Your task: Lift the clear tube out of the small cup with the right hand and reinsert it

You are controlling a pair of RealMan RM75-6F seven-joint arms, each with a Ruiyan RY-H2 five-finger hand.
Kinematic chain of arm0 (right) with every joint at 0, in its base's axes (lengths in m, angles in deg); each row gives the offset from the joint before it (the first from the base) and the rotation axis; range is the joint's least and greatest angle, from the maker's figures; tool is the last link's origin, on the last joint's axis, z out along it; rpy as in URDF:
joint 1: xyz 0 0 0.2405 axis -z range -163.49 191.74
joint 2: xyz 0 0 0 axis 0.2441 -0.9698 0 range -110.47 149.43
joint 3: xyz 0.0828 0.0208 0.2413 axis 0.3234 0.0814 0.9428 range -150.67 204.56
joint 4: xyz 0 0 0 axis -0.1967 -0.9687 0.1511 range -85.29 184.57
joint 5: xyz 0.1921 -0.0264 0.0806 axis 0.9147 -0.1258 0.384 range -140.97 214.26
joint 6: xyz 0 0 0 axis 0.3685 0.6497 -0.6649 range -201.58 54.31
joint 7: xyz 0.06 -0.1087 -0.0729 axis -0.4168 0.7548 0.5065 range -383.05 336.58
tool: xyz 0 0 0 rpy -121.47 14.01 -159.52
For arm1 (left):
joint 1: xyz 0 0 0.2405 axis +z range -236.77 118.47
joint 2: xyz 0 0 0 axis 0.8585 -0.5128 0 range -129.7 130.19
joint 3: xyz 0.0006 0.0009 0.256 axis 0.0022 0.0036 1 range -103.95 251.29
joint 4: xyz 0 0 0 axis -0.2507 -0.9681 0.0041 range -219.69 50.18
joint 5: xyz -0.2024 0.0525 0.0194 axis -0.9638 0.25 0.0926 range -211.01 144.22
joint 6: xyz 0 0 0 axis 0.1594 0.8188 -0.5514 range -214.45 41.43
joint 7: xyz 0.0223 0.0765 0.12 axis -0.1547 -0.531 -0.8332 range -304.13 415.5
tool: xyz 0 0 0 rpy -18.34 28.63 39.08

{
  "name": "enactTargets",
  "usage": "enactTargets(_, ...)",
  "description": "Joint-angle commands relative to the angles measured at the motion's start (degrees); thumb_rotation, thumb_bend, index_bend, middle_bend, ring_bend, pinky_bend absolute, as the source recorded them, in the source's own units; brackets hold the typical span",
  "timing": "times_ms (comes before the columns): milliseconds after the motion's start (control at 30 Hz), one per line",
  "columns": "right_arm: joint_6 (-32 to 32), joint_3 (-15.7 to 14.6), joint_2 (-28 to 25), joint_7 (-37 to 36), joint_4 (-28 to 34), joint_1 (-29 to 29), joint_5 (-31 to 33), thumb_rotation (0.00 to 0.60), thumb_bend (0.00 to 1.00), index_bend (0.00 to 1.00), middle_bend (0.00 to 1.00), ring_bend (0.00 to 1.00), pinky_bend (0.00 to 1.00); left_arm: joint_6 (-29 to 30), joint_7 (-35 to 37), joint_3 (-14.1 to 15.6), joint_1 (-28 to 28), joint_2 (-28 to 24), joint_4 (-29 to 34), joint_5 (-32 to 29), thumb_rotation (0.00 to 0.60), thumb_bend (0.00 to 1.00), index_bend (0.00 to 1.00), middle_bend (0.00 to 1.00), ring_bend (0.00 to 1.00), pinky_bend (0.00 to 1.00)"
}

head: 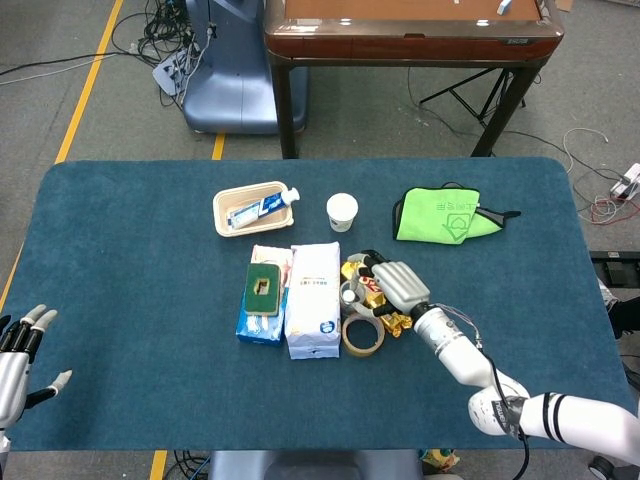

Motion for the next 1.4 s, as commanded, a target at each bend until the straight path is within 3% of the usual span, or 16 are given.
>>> enactTargets(33,0.1,0.1,0.4,0.0,-0.5,-0.2,0.0,0.6,0.39,0.47,0.18,0.08,0.25,0.0,0.0,0.0,0.0,0.0,0.0,0.0,0.6,0.19,0.14,0.1,0.15,0.05)
enactTargets(567,0.1,0.1,1.9,0.1,-1.9,-1.1,0.1,0.6,0.41,0.5,0.2,0.08,0.25,0.1,0.5,0.0,0.2,0.1,-0.5,-0.2,0.6,0.19,0.14,0.1,0.15,0.05)
enactTargets(900,1.2,0.4,2.4,-0.3,-2.5,-0.8,0.0,0.6,0.52,0.56,0.25,0.11,0.25,0.0,0.4,-0.1,0.2,0.1,-0.5,-0.3,0.6,0.19,0.14,0.1,0.15,0.05)
enactTargets(1400,11.0,4.5,-3.5,-12.0,4.1,4.6,-7.4,0.6,0.61,0.67,0.36,0.2,0.25,-0.1,-0.2,-0.3,-0.2,-0.3,0.5,0.3,0.6,0.19,0.14,0.1,0.15,0.05)
